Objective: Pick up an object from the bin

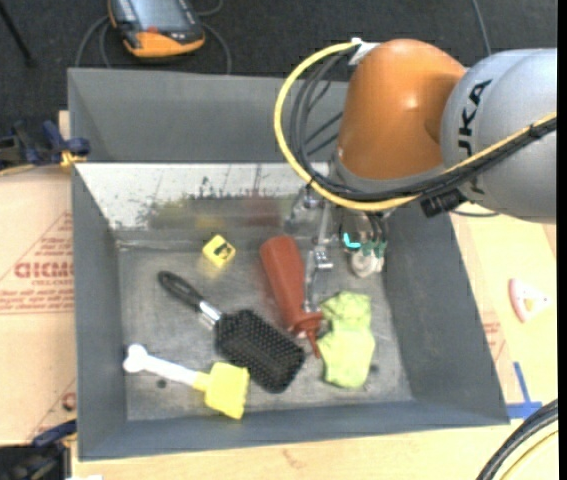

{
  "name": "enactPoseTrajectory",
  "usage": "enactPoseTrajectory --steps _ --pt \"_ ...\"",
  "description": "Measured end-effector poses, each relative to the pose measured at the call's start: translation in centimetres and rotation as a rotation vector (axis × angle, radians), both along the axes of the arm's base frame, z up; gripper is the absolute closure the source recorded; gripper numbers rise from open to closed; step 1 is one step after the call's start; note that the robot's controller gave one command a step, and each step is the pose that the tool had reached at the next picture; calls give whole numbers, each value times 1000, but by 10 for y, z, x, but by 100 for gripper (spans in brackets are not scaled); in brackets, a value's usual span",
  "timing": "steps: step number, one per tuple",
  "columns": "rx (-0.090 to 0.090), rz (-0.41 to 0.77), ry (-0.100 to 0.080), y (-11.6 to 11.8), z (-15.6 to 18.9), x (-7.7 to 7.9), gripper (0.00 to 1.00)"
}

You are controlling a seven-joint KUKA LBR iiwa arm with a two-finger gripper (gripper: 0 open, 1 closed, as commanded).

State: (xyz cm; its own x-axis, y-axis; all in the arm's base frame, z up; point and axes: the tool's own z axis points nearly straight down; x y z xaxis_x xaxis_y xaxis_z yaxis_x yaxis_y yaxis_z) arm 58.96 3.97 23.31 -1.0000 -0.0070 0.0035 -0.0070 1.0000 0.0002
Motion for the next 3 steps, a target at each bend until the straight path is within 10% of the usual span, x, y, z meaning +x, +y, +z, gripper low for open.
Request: enactPoseTrajectory --steps 2,3 --pt "1 -1 -15 1 0 2 0" --pt "0 186 -8 6 -55 -12 0"
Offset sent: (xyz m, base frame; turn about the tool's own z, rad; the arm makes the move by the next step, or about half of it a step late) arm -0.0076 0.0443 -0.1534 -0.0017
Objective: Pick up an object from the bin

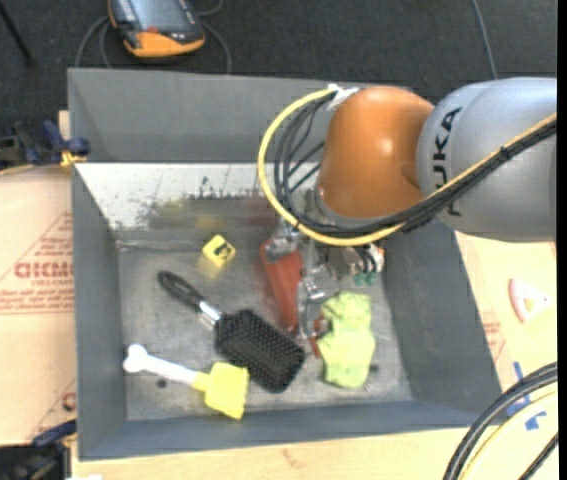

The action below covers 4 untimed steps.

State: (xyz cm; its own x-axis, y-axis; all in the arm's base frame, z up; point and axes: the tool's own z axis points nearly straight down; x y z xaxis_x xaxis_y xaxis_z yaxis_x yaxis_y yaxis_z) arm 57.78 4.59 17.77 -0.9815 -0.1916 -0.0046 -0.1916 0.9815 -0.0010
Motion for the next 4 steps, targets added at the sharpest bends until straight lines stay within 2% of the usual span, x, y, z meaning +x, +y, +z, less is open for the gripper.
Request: enactPoseTrajectory --steps 1,2,3,4 --pt "1 58 -2 0 -10 -1 0" --pt "1 86 5 -2 -35 -30 0" --pt "2 -27 -6 5 -78 -24 0" --pt "2 -14 -11 6 -105 -29 0"
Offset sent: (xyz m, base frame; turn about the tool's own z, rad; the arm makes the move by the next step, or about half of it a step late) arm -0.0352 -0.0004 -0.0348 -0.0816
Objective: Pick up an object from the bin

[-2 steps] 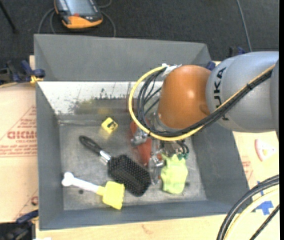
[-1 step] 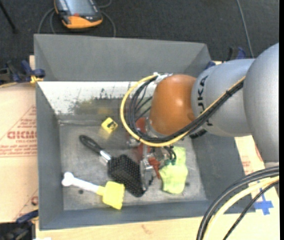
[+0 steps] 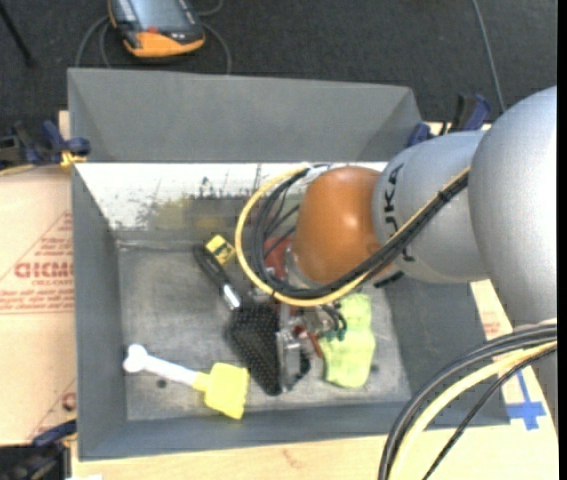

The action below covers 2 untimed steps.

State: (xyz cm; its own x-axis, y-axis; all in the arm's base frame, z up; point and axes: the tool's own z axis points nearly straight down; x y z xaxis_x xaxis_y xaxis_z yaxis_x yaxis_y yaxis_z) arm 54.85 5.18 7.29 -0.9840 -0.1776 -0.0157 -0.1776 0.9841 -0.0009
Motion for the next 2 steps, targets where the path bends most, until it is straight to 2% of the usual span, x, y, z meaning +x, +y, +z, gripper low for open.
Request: enactPoseTrajectory --steps 1,2 --pt "-2 158 4 9 1 4 0" --pt "-2 411 5 14 2 7 0"
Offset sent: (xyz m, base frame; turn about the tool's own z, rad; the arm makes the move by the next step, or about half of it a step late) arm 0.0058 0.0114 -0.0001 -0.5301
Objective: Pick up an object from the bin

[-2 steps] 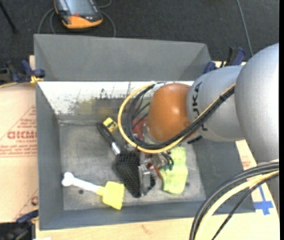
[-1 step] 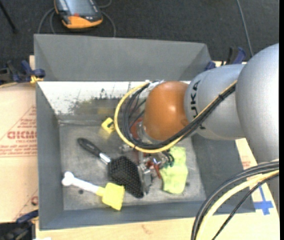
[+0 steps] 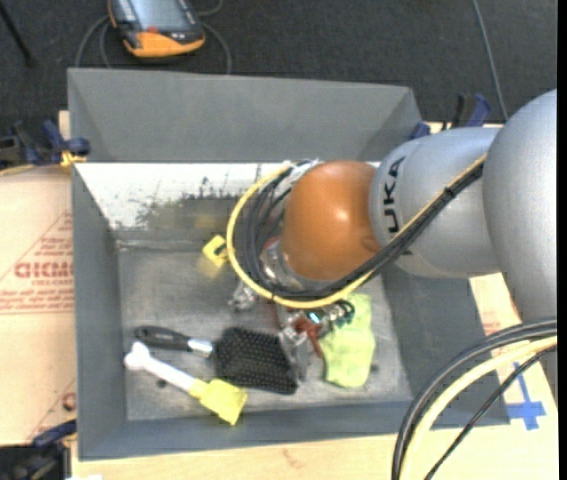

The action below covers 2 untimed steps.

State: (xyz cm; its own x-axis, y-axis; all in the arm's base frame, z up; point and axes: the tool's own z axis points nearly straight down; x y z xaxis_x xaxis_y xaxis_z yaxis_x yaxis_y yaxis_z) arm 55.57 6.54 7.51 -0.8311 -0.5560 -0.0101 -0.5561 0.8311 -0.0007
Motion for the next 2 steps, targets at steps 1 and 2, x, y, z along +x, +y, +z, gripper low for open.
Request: enactPoseTrajectory --steps 1,2 --pt "-1 118 2 0 0 1 0" --pt "-1 116 3 0 0 1 0"
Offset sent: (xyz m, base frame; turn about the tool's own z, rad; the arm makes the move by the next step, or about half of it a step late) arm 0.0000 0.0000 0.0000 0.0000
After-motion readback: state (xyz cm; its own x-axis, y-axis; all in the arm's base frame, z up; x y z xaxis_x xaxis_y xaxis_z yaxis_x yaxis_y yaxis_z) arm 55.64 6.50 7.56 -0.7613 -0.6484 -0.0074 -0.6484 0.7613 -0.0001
